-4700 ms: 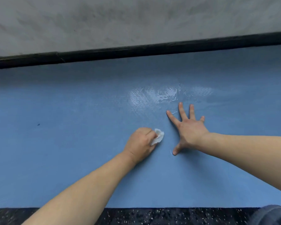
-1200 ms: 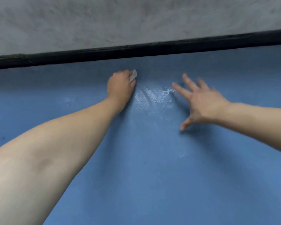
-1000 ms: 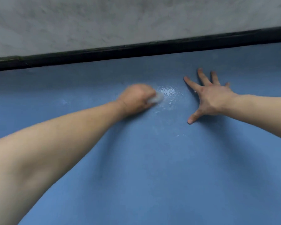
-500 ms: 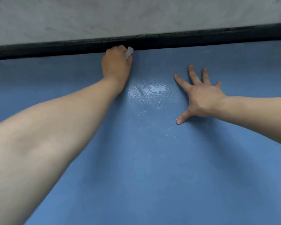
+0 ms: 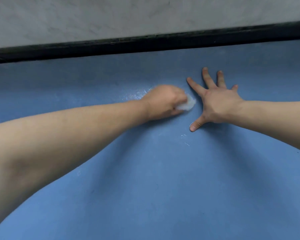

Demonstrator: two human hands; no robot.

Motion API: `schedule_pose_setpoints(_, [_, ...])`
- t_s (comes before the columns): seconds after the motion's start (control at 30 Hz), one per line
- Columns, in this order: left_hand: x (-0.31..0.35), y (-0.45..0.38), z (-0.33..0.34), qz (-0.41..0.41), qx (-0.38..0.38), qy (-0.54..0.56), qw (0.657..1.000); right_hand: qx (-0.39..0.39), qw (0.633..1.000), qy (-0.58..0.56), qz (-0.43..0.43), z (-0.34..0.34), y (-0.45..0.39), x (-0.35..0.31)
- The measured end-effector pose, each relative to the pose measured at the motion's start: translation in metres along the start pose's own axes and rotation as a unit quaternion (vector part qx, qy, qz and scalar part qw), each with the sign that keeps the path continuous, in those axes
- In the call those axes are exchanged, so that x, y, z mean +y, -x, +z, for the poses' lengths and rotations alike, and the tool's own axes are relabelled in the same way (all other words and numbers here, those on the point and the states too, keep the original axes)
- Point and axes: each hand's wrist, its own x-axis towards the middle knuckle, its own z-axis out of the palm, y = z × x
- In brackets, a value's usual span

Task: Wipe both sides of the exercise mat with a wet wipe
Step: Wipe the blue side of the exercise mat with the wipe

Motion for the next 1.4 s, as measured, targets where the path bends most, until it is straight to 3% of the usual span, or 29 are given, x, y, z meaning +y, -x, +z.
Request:
schedule_pose_setpoints(0.03, [-0.006,0.004,-0.002,0.042,-0.021,-0.023,0.999,0.001,1.0,0.0,0.0,0.0,0.0,0.0])
schedule_pose_setpoints(0.07, [-0.022,0.005,-0.01,0.017,-0.008,-0.047,0.999,0.001,1.0,-0.001,-0.001,0.0,0.0,0.0])
schedule_pose_setpoints(0.1, [-0.04,0.005,-0.021,-0.068,0.033,-0.074,0.994,0.001,1.0,-0.001,-0.001,0.0,0.0,0.0])
schedule_pose_setpoints(0.17, [-0.066,0.011,-0.037,-0.275,0.129,-0.102,0.947,-0.001,1.0,0.0,0.001,0.0,0.0,0.0])
schedule_pose_setpoints(0.2, [-0.062,0.019,-0.035,-0.32,0.155,-0.086,0.931,0.0,1.0,0.002,0.001,0.001,-0.001,0.0])
schedule_pose_setpoints(0.23, [-0.047,0.025,-0.028,-0.296,0.169,-0.067,0.938,0.002,1.0,0.003,0.002,0.002,-0.001,0.0])
schedule_pose_setpoints(0.3, [0.0,0.034,-0.002,-0.07,0.093,0.006,0.993,0.002,1.0,0.004,0.0,0.001,-0.001,0.0])
schedule_pose_setpoints(0.37, [0.024,0.051,0.006,0.119,-0.033,0.015,0.992,-0.001,1.0,0.002,-0.003,-0.001,0.001,-0.001])
schedule_pose_setpoints(0.4, [0.013,0.054,0.001,0.133,-0.042,-0.006,0.99,-0.003,1.0,0.002,-0.001,-0.002,0.002,-0.002])
schedule_pose_setpoints(0.47, [-0.023,0.054,-0.012,-0.021,0.042,-0.053,0.997,-0.008,1.0,0.002,0.001,-0.003,0.003,-0.002])
schedule_pose_setpoints(0.53, [-0.045,0.059,-0.027,-0.245,0.157,-0.072,0.954,-0.01,1.0,0.001,0.001,-0.006,0.005,-0.003])
schedule_pose_setpoints(0.57, [-0.041,0.066,-0.025,-0.295,0.179,-0.06,0.937,-0.011,1.0,-0.002,0.0,-0.007,0.006,-0.004])
schedule_pose_setpoints(0.6, [-0.025,0.072,-0.017,-0.29,0.183,-0.033,0.939,-0.011,1.0,-0.003,-0.002,-0.006,0.006,-0.005])
schedule_pose_setpoints(0.63, [-0.002,0.077,-0.003,-0.222,0.163,0.002,0.961,-0.01,1.0,-0.003,-0.003,-0.004,0.007,-0.006])
schedule_pose_setpoints(0.7, [0.047,0.092,0.019,0.007,0.04,0.063,0.997,-0.016,1.0,-0.011,-0.001,-0.011,0.012,-0.009])
schedule_pose_setpoints(0.77, [0.062,0.103,0.021,0.125,-0.051,0.054,0.989,-0.038,0.999,-0.028,-0.008,-0.018,0.029,-0.007])
schedule_pose_setpoints(0.8, [0.056,0.103,0.018,0.101,-0.041,0.028,0.994,-0.045,0.998,-0.034,-0.014,-0.02,0.041,-0.002])
schedule_pose_setpoints(0.87, [0.038,0.1,0.014,-0.08,0.07,0.011,0.994,-0.05,0.997,-0.04,-0.044,-0.026,0.076,0.01])
schedule_pose_setpoints(0.93, [0.043,0.108,0.014,-0.284,0.162,0.02,0.945,-0.045,0.995,-0.008,-0.085,-0.02,0.11,0.02])
schedule_pose_setpoints(0.97, [0.059,0.115,0.019,-0.307,0.167,0.033,0.936,-0.041,0.994,0.019,-0.099,-0.01,0.121,0.022])
schedule_pose_setpoints(1.0, [0.079,0.12,0.027,-0.278,0.144,0.055,0.948,-0.038,0.992,0.048,-0.108,0.002,0.129,0.02])
schedule_pose_setpoints(1.07, [0.108,0.133,0.035,-0.127,0.068,0.074,0.987,-0.042,0.991,0.075,-0.106,0.03,0.135,0.007])
schedule_pose_setpoints(1.13, [0.096,0.137,0.024,-0.044,0.011,0.052,0.998,-0.056,0.99,0.082,-0.097,0.057,0.135,-0.005])
schedule_pose_setpoints(1.2, [0.069,0.131,0.015,-0.141,0.062,0.003,0.988,-0.057,0.987,0.112,-0.103,0.067,0.135,-0.004])
schedule_pose_setpoints(1.27, [0.057,0.134,0.012,-0.304,0.146,0.002,0.941,-0.059,0.983,0.132,-0.112,0.069,0.137,0.001])
schedule_pose_setpoints(1.3, [0.067,0.139,0.016,-0.319,0.16,0.017,0.934,-0.059,0.983,0.138,-0.109,0.069,0.137,0.001])
schedule_pose_setpoints(1.33, [0.085,0.143,0.022,-0.272,0.149,0.043,0.95,-0.059,0.982,0.144,-0.106,0.07,0.137,0.0])
schedule_pose_setpoints(1.4, [0.122,0.156,0.037,-0.072,0.057,0.08,0.993,-0.056,0.981,0.154,-0.107,0.071,0.136,-0.003])
